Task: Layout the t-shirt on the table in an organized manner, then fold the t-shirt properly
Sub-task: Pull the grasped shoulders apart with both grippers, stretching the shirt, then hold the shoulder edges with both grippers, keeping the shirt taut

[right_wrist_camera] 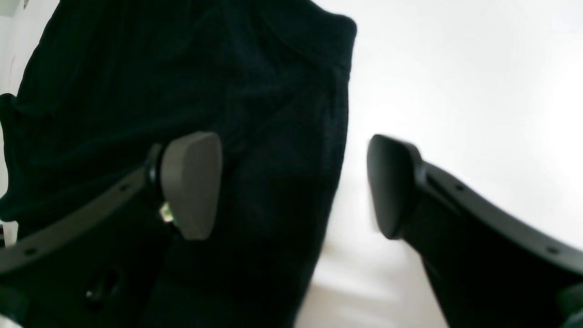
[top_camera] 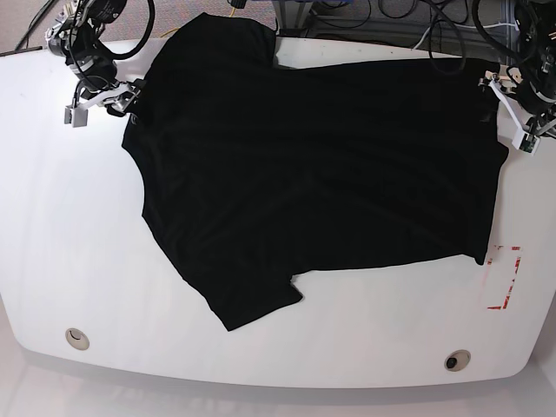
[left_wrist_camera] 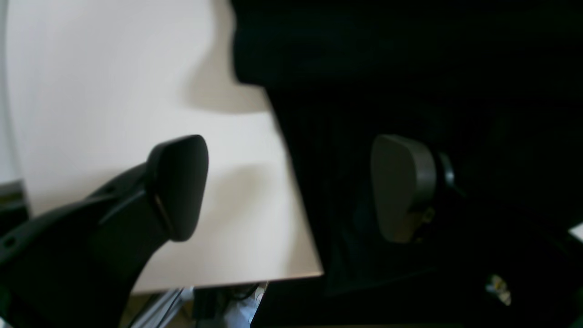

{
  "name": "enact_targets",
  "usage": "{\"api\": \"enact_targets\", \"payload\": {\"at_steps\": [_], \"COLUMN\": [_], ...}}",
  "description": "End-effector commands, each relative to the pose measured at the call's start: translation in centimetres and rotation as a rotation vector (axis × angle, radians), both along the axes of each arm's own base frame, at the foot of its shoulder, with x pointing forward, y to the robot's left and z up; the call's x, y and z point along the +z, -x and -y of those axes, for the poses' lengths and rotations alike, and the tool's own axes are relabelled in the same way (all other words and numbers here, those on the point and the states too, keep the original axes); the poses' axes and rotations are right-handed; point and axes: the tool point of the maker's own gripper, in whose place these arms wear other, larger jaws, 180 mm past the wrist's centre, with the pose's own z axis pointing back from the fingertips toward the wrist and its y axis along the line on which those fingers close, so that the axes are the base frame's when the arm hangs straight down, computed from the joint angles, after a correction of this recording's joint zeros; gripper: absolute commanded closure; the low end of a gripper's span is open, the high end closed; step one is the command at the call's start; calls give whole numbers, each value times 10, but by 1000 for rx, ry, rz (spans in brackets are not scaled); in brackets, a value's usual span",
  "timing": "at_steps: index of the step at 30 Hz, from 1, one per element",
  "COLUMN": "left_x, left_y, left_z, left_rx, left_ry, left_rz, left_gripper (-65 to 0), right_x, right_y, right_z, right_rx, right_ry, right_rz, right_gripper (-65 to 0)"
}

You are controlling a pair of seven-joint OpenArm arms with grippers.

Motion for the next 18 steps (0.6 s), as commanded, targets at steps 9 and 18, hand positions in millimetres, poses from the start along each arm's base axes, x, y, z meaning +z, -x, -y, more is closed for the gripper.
{"api": "enact_targets", "payload": {"at_steps": [9, 18], "left_x": [9, 6], "left_y": [-2, 23], "left_z": [-4, -20], "left_rx": [-10, 30], "left_ry": [-17, -42], "left_rz": [24, -22], "left_gripper": [-524, -524], "right_x": [-2, -4], "right_y": [0, 2], "right_z": [-19, -19], "right_rx": [31, 34], "right_ry": [-27, -24], "right_rz": [-3, -11], "right_gripper": [-479, -205]}}
